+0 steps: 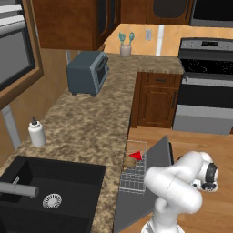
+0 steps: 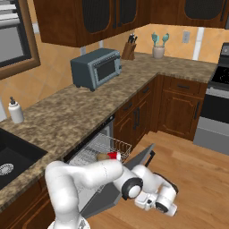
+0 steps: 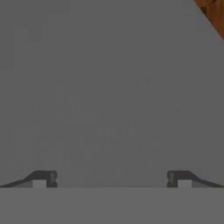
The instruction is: Pick up the cup and bowl from the counter, place them in the dishwasher, and close the dishwasher door.
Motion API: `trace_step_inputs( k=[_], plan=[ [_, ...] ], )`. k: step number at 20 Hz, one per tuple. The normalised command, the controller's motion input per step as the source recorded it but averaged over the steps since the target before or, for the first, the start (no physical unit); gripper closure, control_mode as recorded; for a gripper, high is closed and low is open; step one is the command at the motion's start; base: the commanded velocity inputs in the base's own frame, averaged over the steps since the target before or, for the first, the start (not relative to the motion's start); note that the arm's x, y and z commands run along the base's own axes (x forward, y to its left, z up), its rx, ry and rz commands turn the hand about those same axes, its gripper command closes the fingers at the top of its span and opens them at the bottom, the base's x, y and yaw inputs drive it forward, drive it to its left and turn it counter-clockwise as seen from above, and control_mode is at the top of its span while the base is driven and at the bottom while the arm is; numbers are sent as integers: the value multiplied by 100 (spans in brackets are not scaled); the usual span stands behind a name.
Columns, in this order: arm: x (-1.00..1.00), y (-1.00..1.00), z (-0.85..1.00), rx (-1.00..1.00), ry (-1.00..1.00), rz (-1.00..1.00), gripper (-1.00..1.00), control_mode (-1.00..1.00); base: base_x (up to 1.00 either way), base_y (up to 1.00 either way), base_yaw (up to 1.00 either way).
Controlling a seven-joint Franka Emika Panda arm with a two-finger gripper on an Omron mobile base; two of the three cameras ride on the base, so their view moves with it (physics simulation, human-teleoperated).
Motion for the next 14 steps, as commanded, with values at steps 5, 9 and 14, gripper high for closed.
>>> trace_step_inputs(
  k=[5, 9, 14],
  plan=[
    [5, 50, 30, 9, 1, 0, -100, -100, 0, 0, 0],
    [0, 50, 66, 3, 0, -1, -100, -100, 0, 0, 0],
    [0, 78, 82, 0, -6, -2, -100, -100, 0, 0, 0]
  ],
)
